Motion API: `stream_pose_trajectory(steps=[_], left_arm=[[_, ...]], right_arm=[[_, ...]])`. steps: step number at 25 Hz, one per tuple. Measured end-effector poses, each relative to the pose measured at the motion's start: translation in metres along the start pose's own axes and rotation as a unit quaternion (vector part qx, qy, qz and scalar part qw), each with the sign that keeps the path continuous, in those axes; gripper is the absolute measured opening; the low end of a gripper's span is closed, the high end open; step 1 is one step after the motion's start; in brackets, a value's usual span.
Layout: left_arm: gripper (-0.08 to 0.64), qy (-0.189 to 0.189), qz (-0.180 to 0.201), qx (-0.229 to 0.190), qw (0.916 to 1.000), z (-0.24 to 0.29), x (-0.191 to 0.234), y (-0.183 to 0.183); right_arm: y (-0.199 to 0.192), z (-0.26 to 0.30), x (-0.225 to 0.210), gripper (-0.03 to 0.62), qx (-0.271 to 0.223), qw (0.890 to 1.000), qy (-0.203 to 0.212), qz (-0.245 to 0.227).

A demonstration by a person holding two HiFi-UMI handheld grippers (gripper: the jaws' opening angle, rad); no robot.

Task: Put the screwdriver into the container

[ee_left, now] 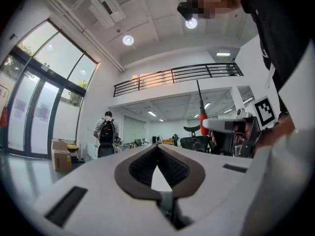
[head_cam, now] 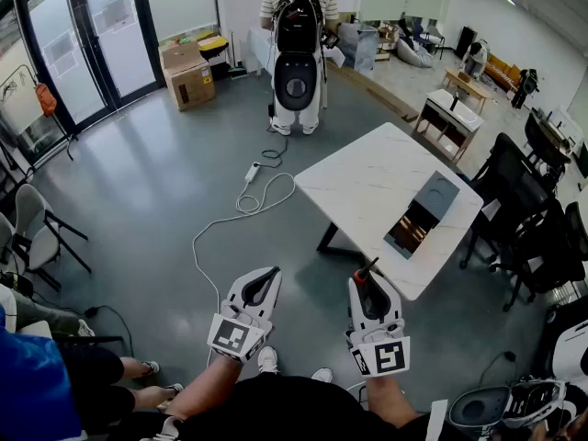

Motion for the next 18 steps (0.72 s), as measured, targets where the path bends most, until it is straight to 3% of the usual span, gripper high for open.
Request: stream_pose_trajectory(steps=[14,18], left_arm=[[0.005,0.012,-0.002,-0.005,0.9999,-0.01,0.003,0.003],[0.005,0.008,-0.006,-0.007,0.9999,-0.01,0.01,0.002]], right_arm=[[0.003,0.0,0.008,0.107,0.009,1.0,-0.001,-0.005],[0.004,0.005,0.011,0.107,0.003,1.0,-0.005,0.013]])
Point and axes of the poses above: the fingertips, and each gripper's own axes: z forward along the fingers, x to its left, y out of its top, the point moved 9 cm from there along -z, backward along the fingers, and after that the axes turned 1 degree about x, right-handed, at the moved point
